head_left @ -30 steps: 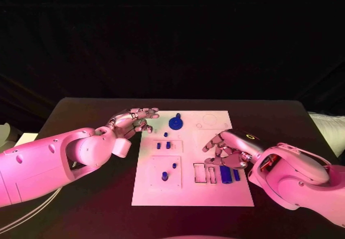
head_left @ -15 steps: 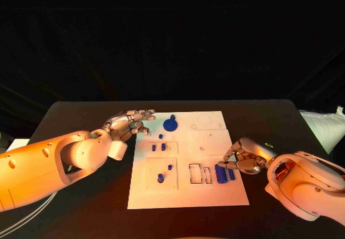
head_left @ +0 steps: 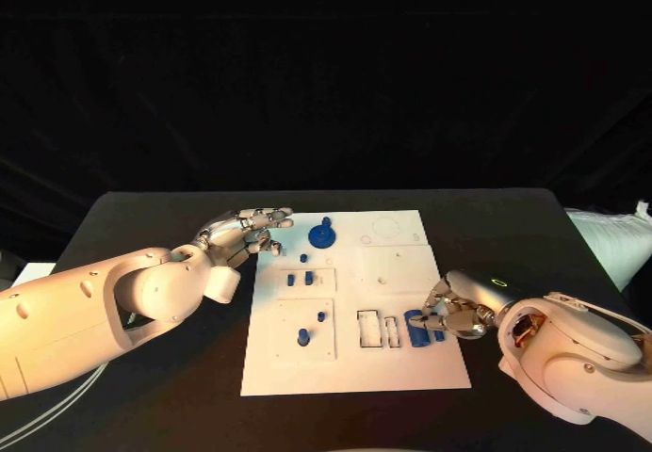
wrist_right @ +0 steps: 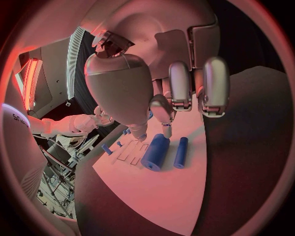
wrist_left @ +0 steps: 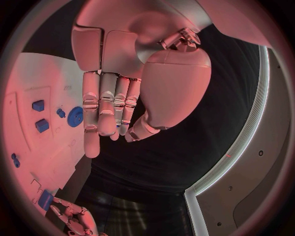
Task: Assemble the parts on the task board
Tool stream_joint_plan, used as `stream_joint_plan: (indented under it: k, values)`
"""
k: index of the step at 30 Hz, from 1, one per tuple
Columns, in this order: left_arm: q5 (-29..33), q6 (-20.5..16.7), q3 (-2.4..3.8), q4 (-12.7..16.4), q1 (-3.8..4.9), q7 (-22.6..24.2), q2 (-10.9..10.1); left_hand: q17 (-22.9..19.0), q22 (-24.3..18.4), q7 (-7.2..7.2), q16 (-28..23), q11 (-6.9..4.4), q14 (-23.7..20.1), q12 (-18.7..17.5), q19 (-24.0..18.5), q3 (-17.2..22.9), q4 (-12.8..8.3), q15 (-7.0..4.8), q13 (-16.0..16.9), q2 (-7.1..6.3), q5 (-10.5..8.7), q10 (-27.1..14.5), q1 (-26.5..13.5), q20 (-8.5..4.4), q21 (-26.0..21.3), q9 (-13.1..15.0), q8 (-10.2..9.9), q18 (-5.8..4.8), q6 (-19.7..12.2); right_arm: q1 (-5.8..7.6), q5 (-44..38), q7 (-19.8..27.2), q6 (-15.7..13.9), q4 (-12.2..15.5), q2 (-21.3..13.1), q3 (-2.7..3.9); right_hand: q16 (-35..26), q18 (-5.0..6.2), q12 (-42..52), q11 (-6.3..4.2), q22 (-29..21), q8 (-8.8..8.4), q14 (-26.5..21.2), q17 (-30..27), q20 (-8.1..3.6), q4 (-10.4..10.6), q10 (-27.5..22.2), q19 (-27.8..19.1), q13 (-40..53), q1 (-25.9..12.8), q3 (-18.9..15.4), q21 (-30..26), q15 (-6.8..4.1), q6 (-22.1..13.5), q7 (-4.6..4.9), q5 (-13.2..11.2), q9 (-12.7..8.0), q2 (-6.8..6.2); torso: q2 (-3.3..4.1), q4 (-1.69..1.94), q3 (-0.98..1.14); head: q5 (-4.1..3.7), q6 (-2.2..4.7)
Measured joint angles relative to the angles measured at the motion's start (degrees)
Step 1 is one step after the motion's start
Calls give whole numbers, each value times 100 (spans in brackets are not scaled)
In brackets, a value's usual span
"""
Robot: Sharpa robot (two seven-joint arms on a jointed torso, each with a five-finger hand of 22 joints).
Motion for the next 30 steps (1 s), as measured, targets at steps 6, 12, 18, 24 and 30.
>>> stream_joint_plan:
  k: [6,12,18,24,30]
  values:
    - [0,1,0,0,0,0,-12,0,0,0,0,0,0,0,0,0,0,0,0,0,0,0,0,0,0,0,0,0,0,-46,-183,-37,175,-62,82,-1,22,0,25,0,-1,23,0,-1,0,-8,0,0,0,-22,-23,0,0,0,0,-25,31,-22,0,4,-3,3,-13]
    - [0,2,-1,1,0,0,-20,-11,0,0,0,0,0,0,0,0,0,0,2,0,0,0,0,0,0,0,0,0,0,-86,-315,-51,315,-144,213,0,22,0,72,-1,-1,23,0,-1,0,-8,-1,0,0,-22,-23,23,0,0,0,-46,45,-22,-1,2,-5,8,-23]
    - [0,6,-1,11,0,-1,-25,-13,0,0,0,0,0,0,0,0,0,0,5,0,0,0,0,0,0,0,0,0,0,-199,-405,-52,373,-275,410,40,22,0,170,-16,-2,90,1,-1,1,-24,14,0,0,-23,-39,23,1,-17,-18,-49,113,-23,-2,2,-7,26,-25]
    - [0,8,-1,16,0,-4,-45,-13,1,0,0,0,0,0,0,0,0,0,4,0,0,0,0,0,0,0,0,0,0,-242,-510,-52,342,-366,510,79,22,-88,266,-12,-2,115,2,-2,1,-23,31,0,0,-38,-40,33,3,10,-30,-51,128,-5,-3,7,-7,43,-38]
    - [0,9,-1,18,0,-5,-50,-12,1,0,0,0,0,0,0,0,0,0,4,0,0,0,0,0,0,0,0,0,0,-260,-579,-52,272,-395,545,82,45,-88,309,-12,-2,135,2,-2,1,-15,30,0,39,47,-48,51,4,9,-32,-60,212,79,-4,1,-11,54,-42]
